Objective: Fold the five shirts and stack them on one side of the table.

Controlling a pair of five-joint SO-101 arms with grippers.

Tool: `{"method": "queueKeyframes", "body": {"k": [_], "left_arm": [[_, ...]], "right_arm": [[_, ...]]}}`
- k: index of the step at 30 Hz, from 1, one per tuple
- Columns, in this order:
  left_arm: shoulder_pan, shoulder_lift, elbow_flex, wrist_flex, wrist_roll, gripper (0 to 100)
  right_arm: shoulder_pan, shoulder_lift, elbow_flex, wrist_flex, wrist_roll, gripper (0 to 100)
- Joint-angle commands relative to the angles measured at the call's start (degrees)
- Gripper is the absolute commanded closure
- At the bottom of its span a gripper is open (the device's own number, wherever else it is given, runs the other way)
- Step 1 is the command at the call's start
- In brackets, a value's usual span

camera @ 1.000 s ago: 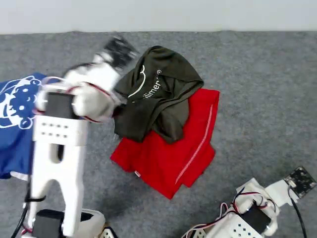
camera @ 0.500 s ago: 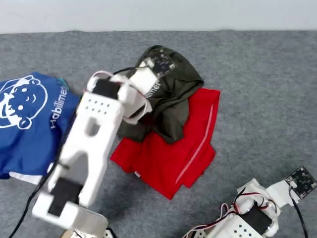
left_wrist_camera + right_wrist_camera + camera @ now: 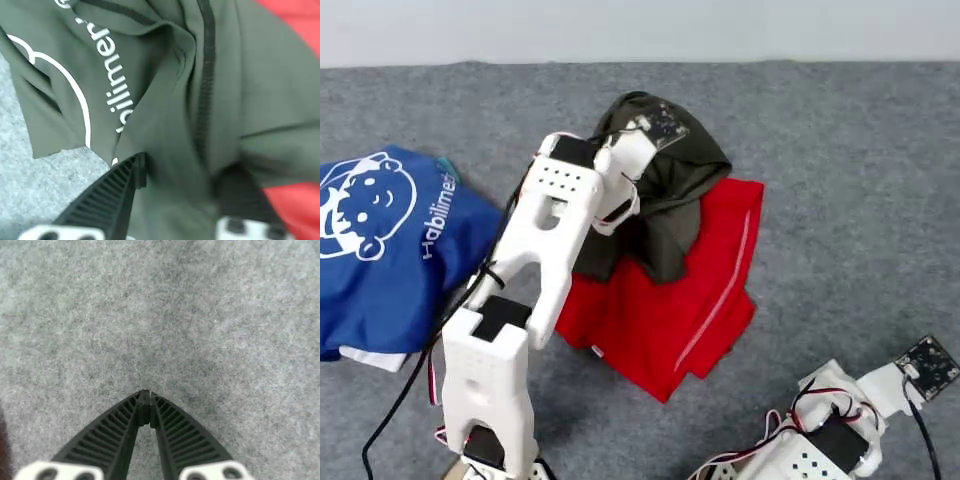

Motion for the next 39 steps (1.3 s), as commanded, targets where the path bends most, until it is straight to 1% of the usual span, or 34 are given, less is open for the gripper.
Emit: {"method": "queueKeyframes", "body": {"k": [1, 3, 7, 11, 13, 16, 21, 24, 27, 33, 34, 36, 37, 39], "left_arm": [[-1.05, -1.76, -4.70, 0.70, 0.44, 99], [-2.99, -3.60, -6.55, 1.67, 1.58, 99], [-8.88, -7.65, -10.24, 1.93, 6.33, 99], [-16.26, -11.78, -13.93, 1.93, 6.95, 99], [-20.84, -13.89, -16.31, 1.93, 7.03, 99], [-28.31, -16.62, -20.97, 1.58, 9.05, 99], [-40.79, -17.49, -28.79, 1.58, 9.41, 99], [-47.65, -17.49, -29.67, -0.79, 9.49, 99], [-53.01, -17.32, -29.58, -2.73, 9.41, 99], [-58.55, -13.54, -29.67, -2.46, 9.14, 98], [-58.90, -13.19, -29.76, -2.02, 7.82, 97], [-59.25, -13.10, -30.11, 0.35, 2.64, 93], [-59.25, -13.27, -30.11, 1.76, 0.62, 89], [-59.25, -13.80, -30.20, 5.63, -0.09, 79]], "right_arm": [[0.84, -0.40, 0.88, 0.22, -0.53, 98.6], [0.84, -0.40, 0.88, 0.22, -0.53, 98.6], [0.84, -0.40, 0.88, 0.22, -0.53, 98.6], [0.84, -0.40, 0.88, 0.22, -0.53, 98.6], [0.84, -0.40, 0.88, 0.22, -0.53, 98.6], [0.84, -0.40, 0.88, 0.22, -0.53, 98.6], [0.84, -0.40, 0.88, 0.22, -0.53, 98.6], [0.84, -0.40, 0.88, 0.22, -0.53, 98.6], [0.84, -0.40, 0.88, 0.22, -0.53, 98.6], [0.84, -0.40, 0.88, 0.22, -0.53, 98.6], [0.84, -0.40, 0.88, 0.22, -0.53, 98.6], [0.84, -0.40, 0.88, 0.22, -0.53, 98.6], [0.84, -0.40, 0.88, 0.22, -0.53, 98.6], [0.84, -0.40, 0.88, 0.22, -0.53, 98.6]]}}
